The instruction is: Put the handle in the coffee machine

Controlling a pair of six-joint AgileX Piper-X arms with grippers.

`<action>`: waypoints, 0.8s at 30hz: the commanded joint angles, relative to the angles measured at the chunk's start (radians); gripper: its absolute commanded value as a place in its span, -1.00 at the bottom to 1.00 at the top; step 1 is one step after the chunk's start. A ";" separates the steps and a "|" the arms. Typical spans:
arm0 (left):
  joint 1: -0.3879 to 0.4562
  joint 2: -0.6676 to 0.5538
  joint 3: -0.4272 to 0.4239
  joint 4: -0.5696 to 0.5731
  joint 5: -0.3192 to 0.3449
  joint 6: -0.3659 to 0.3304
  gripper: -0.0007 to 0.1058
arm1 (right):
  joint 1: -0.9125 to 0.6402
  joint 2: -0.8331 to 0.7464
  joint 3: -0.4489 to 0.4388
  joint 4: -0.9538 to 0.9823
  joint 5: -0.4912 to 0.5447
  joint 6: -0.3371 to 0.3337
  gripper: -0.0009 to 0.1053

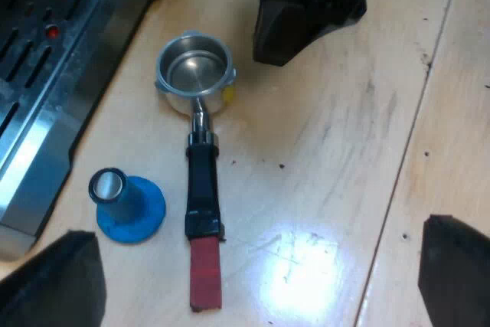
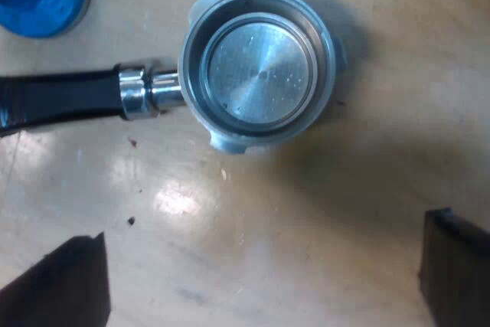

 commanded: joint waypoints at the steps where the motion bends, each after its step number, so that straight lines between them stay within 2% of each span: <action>1: 0.002 -0.002 0.026 -0.026 -0.004 -0.030 0.58 | -0.033 0.011 -0.005 -0.014 -0.025 -0.054 0.59; 6: 0.002 -0.002 0.073 -0.029 -0.003 -0.039 0.58 | -0.071 0.057 -0.005 -0.091 -0.062 -0.112 0.59; 12: 0.002 -0.002 0.085 -0.029 -0.003 -0.039 0.58 | -0.091 0.131 -0.040 -0.105 -0.071 -0.174 0.59; 24: 0.002 -0.002 0.085 -0.029 -0.003 -0.039 0.58 | -0.100 0.257 -0.082 -0.124 -0.093 -0.231 0.59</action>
